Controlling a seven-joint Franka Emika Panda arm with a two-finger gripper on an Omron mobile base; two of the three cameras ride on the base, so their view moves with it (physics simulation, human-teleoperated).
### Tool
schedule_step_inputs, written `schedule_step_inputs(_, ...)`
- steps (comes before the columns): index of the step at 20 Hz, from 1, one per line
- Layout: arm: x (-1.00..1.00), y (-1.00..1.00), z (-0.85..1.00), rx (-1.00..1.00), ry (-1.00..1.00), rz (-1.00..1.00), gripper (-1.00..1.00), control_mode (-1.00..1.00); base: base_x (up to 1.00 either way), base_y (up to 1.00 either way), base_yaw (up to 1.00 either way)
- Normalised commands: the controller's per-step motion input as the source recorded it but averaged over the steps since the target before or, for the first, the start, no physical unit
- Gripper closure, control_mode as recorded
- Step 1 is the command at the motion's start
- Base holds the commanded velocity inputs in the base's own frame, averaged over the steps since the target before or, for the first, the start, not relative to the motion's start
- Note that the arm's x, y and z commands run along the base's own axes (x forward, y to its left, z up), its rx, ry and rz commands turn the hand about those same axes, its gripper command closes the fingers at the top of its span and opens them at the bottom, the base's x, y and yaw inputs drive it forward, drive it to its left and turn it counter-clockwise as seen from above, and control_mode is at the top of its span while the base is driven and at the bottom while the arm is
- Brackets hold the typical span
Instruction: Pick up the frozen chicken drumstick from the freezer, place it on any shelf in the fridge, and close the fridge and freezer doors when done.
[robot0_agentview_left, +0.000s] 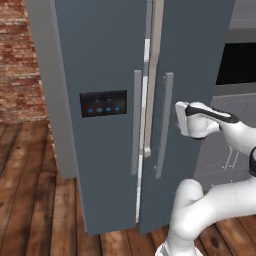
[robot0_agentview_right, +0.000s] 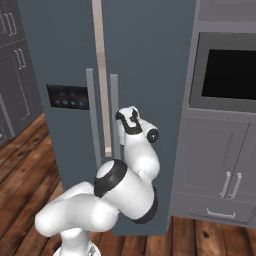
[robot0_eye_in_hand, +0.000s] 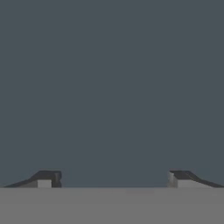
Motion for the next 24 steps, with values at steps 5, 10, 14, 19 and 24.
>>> schedule_step_inputs(5, 0.54, 0.01, 0.02, 0.00, 0.00, -0.36, -1.00, -1.00, 0.00, 0.00, 0.00)
schedule_step_inputs(10, 0.37, 0.00, 0.00, 0.00, 0.03, -0.32, -1.00, -1.00, 0.00, 0.00, 0.00)
schedule_step_inputs(14, 0.16, 0.00, 0.00, 0.00, 0.09, -0.28, -1.00, -1.00, 0.00, 0.00, 0.00)
schedule_step_inputs(19, -0.08, -0.12, 0.11, 0.01, 0.14, -0.22, -1.00, -1.00, 0.00, 0.00, 0.00)
schedule_step_inputs(24, -0.70, -0.24, 0.42, 0.06, 0.06, -0.12, -1.00, -1.00, 0.00, 0.00, 0.00)
